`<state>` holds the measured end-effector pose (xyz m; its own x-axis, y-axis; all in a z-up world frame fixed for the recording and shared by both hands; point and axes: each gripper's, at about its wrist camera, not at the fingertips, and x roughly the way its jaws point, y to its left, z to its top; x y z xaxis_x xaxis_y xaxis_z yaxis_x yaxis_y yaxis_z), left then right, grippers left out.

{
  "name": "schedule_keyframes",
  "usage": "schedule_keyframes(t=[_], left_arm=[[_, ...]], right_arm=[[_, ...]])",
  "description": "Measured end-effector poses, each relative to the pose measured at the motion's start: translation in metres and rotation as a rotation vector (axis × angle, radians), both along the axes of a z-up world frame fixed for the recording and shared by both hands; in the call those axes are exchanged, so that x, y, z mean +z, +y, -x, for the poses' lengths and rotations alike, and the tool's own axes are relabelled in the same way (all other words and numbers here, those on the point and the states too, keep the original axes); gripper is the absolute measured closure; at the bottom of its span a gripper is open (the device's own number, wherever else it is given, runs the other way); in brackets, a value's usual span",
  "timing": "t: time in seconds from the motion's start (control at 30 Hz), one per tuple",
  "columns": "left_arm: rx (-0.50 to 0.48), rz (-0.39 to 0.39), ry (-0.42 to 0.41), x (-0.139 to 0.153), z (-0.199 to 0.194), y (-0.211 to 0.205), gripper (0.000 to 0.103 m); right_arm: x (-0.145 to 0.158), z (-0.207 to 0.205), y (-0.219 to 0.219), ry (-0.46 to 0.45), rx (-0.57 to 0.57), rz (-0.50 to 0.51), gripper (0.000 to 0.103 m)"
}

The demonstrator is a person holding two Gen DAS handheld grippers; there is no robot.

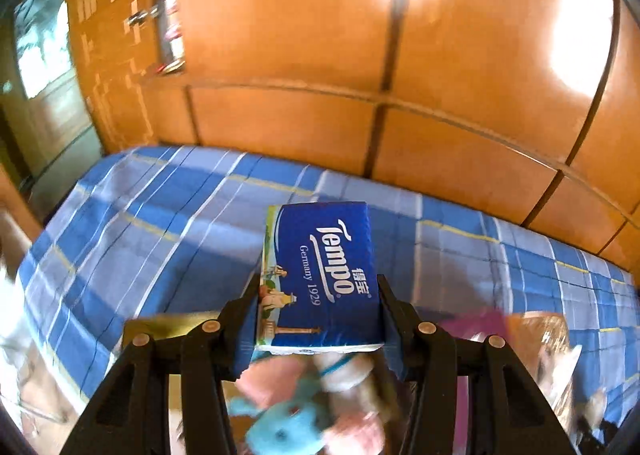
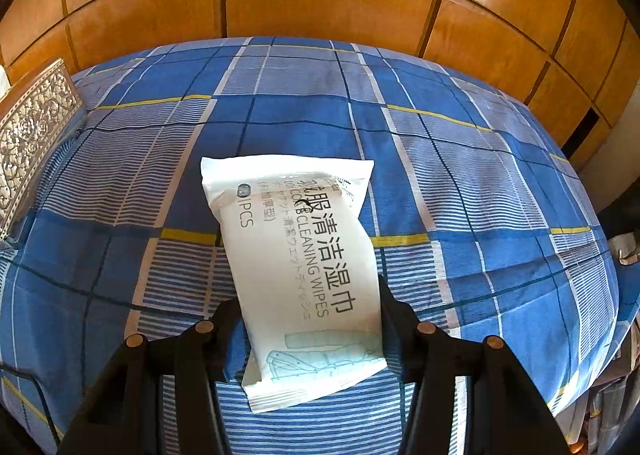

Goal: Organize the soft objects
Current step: 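Carry the Tempo pack to the tray and release it with the left gripper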

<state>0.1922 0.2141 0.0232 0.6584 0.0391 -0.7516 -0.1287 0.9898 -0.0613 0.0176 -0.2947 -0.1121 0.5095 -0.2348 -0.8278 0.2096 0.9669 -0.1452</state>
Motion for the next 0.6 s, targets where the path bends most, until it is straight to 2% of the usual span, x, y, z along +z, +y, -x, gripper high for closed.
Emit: schedule_keyframes(t=[0.17, 0.33, 0.47, 0.6], left_arm=[[0.06, 0.032, 0.016, -0.021, 0.041, 0.037, 0.051], [0.139, 0.045, 0.061, -0.056, 0.08, 0.073, 0.051], [0.157, 0.028, 0.086, -0.078, 0.101, 0.08, 0.051], [0.138, -0.014, 0.092, -0.097, 0.119, 0.069, 0.051]], right_arm=[[-0.001, 0.002, 0.003, -0.021, 0.001, 0.025, 0.05], [-0.001, 0.002, 0.005, -0.02, -0.007, 0.04, 0.05], [-0.001, 0.002, 0.006, -0.018, -0.01, 0.046, 0.05], [-0.001, 0.001, 0.007, -0.015, -0.023, 0.053, 0.05]])
